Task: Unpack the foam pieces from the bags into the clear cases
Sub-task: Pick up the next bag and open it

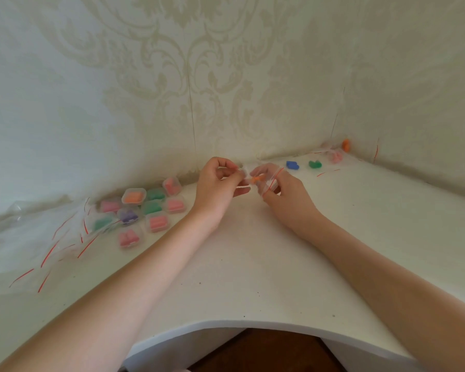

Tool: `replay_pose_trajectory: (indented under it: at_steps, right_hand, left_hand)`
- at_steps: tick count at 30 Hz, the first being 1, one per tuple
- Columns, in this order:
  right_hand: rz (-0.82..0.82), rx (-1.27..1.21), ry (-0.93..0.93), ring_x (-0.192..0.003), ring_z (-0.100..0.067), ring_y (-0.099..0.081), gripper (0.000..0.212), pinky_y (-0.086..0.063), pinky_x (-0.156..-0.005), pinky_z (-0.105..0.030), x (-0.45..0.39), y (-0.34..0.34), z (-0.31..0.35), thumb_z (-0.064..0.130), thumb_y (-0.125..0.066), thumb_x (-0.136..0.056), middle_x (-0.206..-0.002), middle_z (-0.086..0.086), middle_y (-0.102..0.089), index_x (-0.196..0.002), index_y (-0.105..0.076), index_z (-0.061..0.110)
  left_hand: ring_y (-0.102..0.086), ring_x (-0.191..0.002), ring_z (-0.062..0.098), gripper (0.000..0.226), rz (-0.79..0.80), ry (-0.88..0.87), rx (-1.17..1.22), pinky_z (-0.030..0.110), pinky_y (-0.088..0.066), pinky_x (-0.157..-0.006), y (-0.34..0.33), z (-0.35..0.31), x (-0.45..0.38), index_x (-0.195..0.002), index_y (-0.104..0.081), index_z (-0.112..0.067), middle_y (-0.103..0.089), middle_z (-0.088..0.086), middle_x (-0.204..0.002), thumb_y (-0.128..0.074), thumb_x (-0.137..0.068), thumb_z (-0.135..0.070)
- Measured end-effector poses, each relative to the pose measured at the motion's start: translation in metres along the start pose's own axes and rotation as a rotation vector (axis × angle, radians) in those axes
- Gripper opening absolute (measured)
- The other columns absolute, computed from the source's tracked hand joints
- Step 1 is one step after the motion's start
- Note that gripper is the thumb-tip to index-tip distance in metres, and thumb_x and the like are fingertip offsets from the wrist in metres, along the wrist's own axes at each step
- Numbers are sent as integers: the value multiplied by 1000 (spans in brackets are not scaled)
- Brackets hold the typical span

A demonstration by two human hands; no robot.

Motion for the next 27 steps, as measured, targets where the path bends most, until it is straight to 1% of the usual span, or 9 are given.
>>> replay_pose_trajectory:
  at_steps: [2, 3, 5, 8, 10, 14, 16, 21, 27]
  right_hand:
    - [45, 6, -6, -70, -4, -54, 11, -52, -77, -38, 1, -2, 1, 33, -48, -92, -80, 16, -59, -101, -55, 34]
    - [61, 20, -6, -72, -8, -55, 12, -52, -79, -41, 2, -2, 2, 36, -46, -92, -81, 16, -59, -101, -54, 35]
    - [83, 114, 9, -73, -8, -53, 17, -49, -79, -36, 4, 1, 5, 35, -42, -95, -83, 16, -57, -109, -54, 35]
    - [109, 253, 29, -88, -11, -54, 28, -44, -80, -31, 6, 5, 10, 34, -37, -99, -102, 11, -59, -123, -52, 37]
    - [120, 256, 32, -90, -12, -55, 26, -44, -80, -32, 7, 5, 11, 37, -37, -99, -105, 9, -60, -121, -53, 37]
    - [69, 268, 89, -80, -15, -53, 17, -44, -72, -32, 6, 4, 12, 36, -47, -95, -94, 5, -60, -108, -57, 32]
    - [53, 195, 127, -76, -14, -54, 14, -44, -69, -32, 6, 3, 12, 32, -52, -93, -90, 3, -61, -105, -59, 29]
    - [47, -75, 123, -63, 0, -47, 5, -34, -59, -10, 5, -2, 16, 19, -60, -90, -79, 12, -57, -95, -61, 21]
    - [28, -204, 65, -63, 0, -47, 3, -37, -63, -8, 3, -6, 14, 14, -62, -88, -79, 15, -56, -88, -61, 16]
  left_hand:
    - [-63, -55, 11, 21, 15, 47, 55, 22, -55, -57, -1, -2, 0, -79, -48, -11, -60, 11, -69, -54, -85, 9]
    - [-63, -56, 12, 21, 21, 60, 68, 22, -55, -57, -1, -2, 0, -80, -48, -10, -60, 11, -69, -53, -85, 9]
    - [-63, -58, 14, 21, 30, 75, 89, 22, -55, -59, 0, -2, 0, -80, -48, -10, -60, 12, -70, -53, -85, 10]
    - [-63, -62, 17, 20, 25, 85, 118, 24, -57, -62, 0, -2, -1, -81, -48, -9, -59, 14, -74, -53, -85, 10]
    - [-62, -60, 17, 19, -6, 83, 120, 25, -58, -62, 2, -3, -2, -82, -48, -8, -58, 13, -74, -53, -86, 9]
    - [-59, -51, 9, 18, -85, 84, 110, 23, -57, -55, 5, -2, -3, -83, -46, -8, -54, 10, -73, -53, -88, 8]
    - [-58, -49, 5, 18, -99, 76, 67, 22, -55, -51, 6, -1, -4, -82, -46, -10, -53, 9, -73, -53, -88, 6]
    - [-56, -52, 5, 20, -127, 70, 3, 22, -53, -48, 7, 1, -6, -84, -43, -13, -51, 5, -71, -52, -89, 4]
    - [-56, -55, 10, 25, -176, 36, -42, 20, -52, -48, 12, 2, -11, -82, -41, -15, -49, 10, -75, -50, -89, 8]
Point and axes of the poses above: each hand's wrist, its own x-axis away from the middle knuckle, its own y-axis out of the back of the hand, z = x × y, the point moved 2 cm from there along -x, towards the middle knuckle
